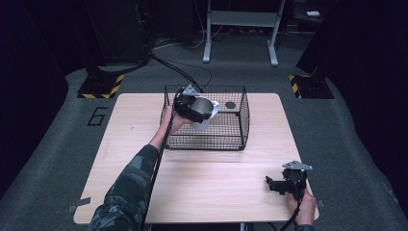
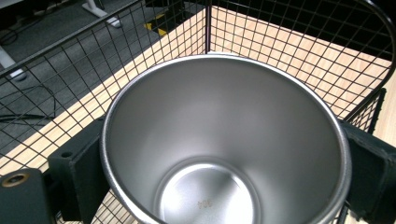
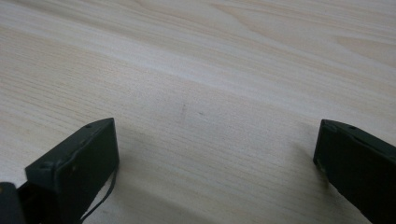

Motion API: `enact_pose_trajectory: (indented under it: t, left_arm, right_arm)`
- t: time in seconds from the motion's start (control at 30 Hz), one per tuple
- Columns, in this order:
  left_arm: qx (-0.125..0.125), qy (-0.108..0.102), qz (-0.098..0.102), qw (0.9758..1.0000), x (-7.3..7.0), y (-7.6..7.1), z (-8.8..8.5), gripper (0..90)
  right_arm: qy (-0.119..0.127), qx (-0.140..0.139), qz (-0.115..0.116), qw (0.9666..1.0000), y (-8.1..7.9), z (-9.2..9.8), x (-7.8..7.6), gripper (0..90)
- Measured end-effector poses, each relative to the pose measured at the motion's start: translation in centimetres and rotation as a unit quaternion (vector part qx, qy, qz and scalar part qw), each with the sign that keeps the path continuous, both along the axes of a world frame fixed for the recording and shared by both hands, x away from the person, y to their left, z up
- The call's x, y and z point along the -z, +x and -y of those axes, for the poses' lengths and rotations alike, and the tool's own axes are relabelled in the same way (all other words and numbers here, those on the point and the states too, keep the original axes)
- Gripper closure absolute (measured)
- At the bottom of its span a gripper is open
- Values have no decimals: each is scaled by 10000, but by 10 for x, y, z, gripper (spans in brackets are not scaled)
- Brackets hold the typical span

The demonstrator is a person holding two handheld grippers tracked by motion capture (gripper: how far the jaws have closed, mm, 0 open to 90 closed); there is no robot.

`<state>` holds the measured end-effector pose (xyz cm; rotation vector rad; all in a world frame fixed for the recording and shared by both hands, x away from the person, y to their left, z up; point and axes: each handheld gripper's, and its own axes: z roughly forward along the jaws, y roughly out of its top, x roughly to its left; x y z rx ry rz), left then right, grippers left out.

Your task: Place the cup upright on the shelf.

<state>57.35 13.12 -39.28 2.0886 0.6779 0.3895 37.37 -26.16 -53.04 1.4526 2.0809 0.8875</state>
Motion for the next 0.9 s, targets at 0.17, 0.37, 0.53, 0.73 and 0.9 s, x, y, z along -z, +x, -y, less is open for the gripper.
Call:
enact_pose_trajectory:
  t: [0.17, 0.37, 0.53, 0.73, 0.9]
  left_arm:
    - [68, 39, -24, 10000, 4, 3, 1, 67]
    - [91, 85, -59, 9999, 11, 8, 3, 67]
    - [172, 228, -128, 9995, 16, 12, 6, 67]
    - [231, 315, -163, 9991, 18, 15, 9, 67]
    - [267, 366, -206, 9988, 20, 16, 11, 67]
  right_arm:
    - [13, 9, -2, 10000, 0, 0, 0, 0]
    - [7, 7, -10, 10000, 0, 0, 0, 0]
    - [-10, -12, -1, 10000, 0, 0, 0, 0]
    - [7, 7, -14, 10000, 0, 0, 0, 0]
    - [24, 20, -12, 10000, 0, -1, 0, 0]
